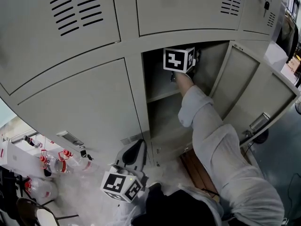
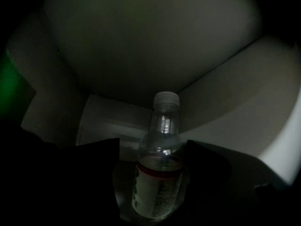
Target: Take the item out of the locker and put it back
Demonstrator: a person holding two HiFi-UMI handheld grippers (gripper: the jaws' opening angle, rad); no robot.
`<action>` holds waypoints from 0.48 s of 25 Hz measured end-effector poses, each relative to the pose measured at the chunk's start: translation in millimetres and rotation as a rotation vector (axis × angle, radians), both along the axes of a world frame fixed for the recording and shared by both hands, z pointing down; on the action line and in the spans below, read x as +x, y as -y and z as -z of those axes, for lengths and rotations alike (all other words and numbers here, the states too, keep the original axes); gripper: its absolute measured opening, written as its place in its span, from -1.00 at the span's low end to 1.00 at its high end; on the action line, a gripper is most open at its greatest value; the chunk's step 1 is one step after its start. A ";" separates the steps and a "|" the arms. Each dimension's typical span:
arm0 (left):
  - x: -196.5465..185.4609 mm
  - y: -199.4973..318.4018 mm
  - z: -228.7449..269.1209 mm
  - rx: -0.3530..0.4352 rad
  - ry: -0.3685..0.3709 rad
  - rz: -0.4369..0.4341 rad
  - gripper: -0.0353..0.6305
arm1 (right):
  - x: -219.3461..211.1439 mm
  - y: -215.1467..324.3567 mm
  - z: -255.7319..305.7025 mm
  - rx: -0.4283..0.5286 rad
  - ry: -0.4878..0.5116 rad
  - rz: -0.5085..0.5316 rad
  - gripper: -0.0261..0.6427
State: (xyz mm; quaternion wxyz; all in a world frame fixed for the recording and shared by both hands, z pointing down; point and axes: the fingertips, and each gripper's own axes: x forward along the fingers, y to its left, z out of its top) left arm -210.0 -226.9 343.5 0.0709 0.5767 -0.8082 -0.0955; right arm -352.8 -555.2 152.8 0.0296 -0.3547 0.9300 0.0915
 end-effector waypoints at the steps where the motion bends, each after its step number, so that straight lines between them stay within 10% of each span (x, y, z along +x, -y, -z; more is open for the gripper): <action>1: -0.9 -0.5 -0.2 0.001 -0.002 0.000 -0.85 | -0.8 1.4 0.1 0.001 -0.002 -0.008 0.42; 12: -10.6 -7.6 1.6 0.008 -0.013 0.007 -0.85 | 8.2 29.1 -2.9 0.037 0.025 -0.194 0.02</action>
